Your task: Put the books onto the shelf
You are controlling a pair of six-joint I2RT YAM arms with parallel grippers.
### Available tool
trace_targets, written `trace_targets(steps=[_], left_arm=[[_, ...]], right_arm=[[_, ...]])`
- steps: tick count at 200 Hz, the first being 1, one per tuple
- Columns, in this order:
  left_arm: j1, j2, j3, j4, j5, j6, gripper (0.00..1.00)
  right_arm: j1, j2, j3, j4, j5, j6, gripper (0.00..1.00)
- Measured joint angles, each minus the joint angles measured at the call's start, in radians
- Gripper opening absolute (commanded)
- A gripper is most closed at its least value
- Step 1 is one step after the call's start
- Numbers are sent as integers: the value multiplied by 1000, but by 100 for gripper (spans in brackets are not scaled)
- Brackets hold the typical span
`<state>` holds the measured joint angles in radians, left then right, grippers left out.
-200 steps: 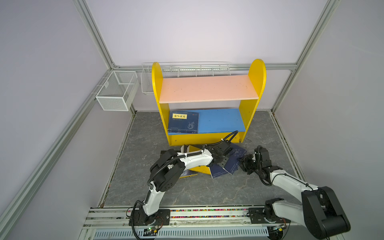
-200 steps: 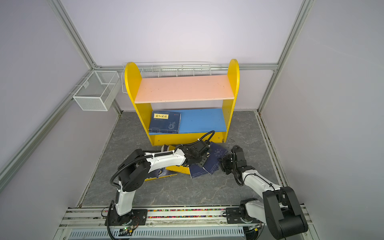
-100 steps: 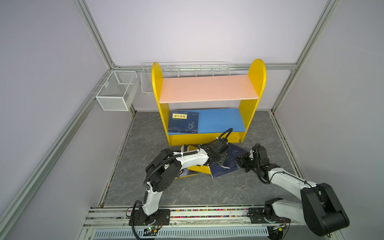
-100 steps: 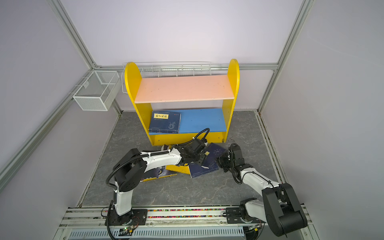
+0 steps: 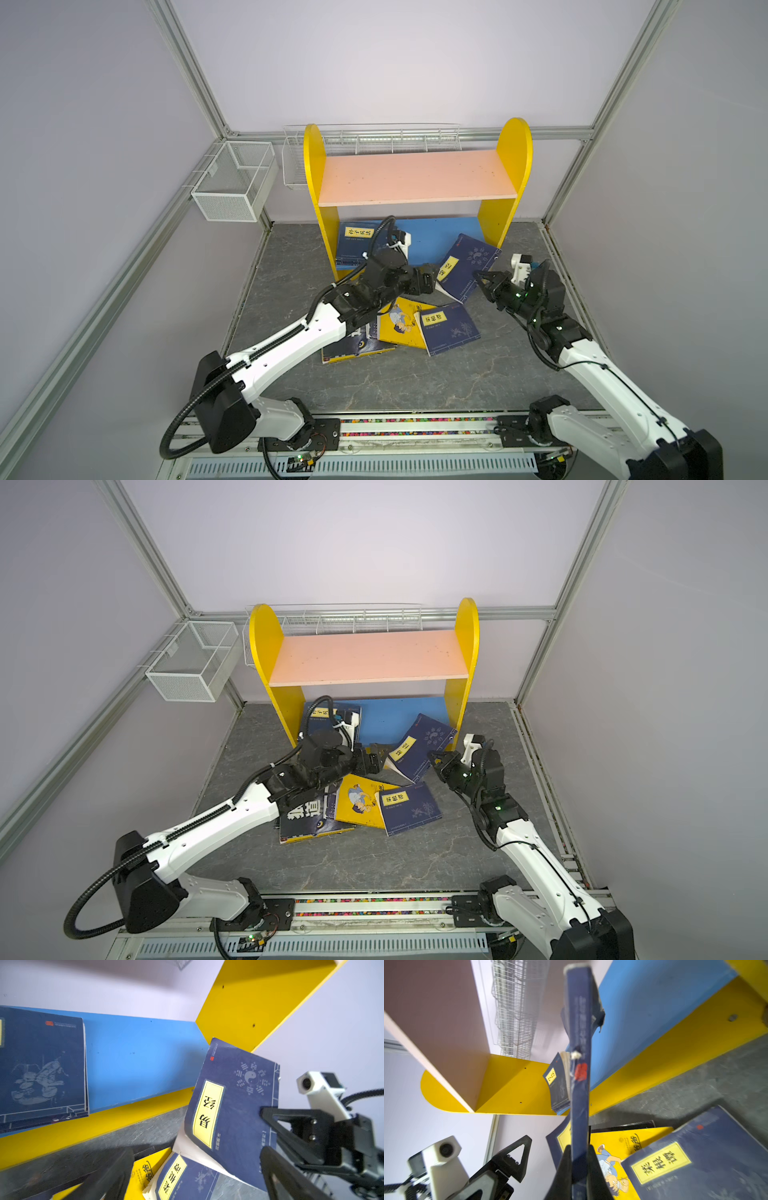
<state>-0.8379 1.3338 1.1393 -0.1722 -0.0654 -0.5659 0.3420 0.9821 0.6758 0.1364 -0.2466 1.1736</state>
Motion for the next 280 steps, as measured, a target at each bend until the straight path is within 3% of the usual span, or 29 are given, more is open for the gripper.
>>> trace_targets(steps=[44,105,200,220,242,254,263,280], left_arm=[[84,-17,-144,80,148,-116,99],[118,26,-152,252,355,-175,100],[138,64,-152,365,426,-229,94],[138,66,-152,399,425,-251,74],[142,72,-152,418,414,-268,31],[144,72,-152,422,399,-271,15],[146,71,-152,426,390,-267,8],[146,53,-155,406,368,-265,4]], right_arm=[[123,105,-38,237,167,14,6],[198,250,22,407,282,3,6],[265,320,80,558,303,0,6],[286,328,80,560,308,1,6],[295,329,80,565,315,0,6],[298,329,80,563,318,0,6],[298,329,80,553,323,-3,8],[297,329,93,496,313,-8,28]])
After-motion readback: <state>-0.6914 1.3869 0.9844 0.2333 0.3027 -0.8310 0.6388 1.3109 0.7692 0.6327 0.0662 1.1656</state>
